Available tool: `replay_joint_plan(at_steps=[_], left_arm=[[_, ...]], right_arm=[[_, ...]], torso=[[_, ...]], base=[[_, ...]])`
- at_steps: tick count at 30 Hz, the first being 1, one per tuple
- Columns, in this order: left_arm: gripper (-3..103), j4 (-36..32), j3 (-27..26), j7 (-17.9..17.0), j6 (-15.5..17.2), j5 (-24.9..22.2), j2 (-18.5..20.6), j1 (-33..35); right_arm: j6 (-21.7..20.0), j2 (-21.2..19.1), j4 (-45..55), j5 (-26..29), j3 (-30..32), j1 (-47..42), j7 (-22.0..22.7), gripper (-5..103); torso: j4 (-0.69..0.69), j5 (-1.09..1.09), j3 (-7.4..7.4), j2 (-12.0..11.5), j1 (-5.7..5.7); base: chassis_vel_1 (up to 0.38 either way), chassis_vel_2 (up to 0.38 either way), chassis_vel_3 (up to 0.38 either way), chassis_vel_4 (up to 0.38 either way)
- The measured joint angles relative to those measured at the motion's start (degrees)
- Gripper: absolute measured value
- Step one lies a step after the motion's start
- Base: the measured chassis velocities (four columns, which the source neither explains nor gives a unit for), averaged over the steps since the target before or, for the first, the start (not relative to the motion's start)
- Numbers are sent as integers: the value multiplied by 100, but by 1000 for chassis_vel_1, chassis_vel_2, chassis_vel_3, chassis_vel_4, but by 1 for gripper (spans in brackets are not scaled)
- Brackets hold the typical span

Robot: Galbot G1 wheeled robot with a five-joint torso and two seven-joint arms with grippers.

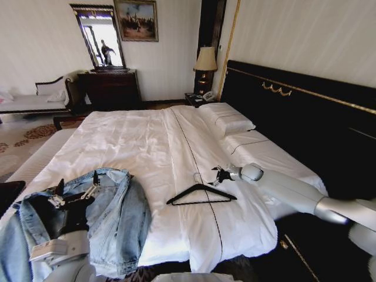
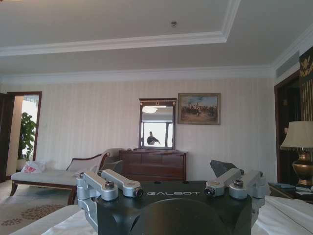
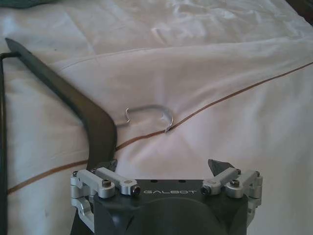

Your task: Pick up the clothes from the bed and hang them on the clothes hanger.

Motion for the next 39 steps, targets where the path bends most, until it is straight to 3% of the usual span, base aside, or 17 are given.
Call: replay_joint_plan(at_steps=[7, 12, 17, 25, 36, 39], left_arm=[[100, 0, 4, -2, -24, 25, 0, 14], [100, 0, -4, -12, -44, 38, 0, 50], [100, 0, 3, -13, -54, 68, 0, 52], [100, 0, 45, -13, -59, 124, 0, 52], [100, 0, 40, -45, -95, 160, 0, 114], [100, 0, 29, -59, -104, 162, 0, 136]], right_arm=[[83, -11, 0, -87, 142, -304, -121, 100], [-184, -56, 102, -95, 271, -490, -134, 103], [-153, -122, 182, -56, 379, -565, -127, 94], [-97, -239, 295, 92, 567, -571, 252, 94], [-372, -288, 703, 169, 736, -1053, 300, 94], [-427, -272, 704, 131, 801, -1187, 296, 89]], torso=[[1, 0, 0, 0, 0], [1, 0, 0, 0, 0], [1, 1, 0, 0, 0], [1, -1, 0, 0, 0], [0, 0, 0, 0, -1], [1, 0, 0, 0, 0]], base=[[0, 0, 0, 0], [0, 0, 0, 0], [0, 0, 0, 0], [0, 0, 0, 0], [0, 0, 0, 0], [0, 0, 0, 0]])
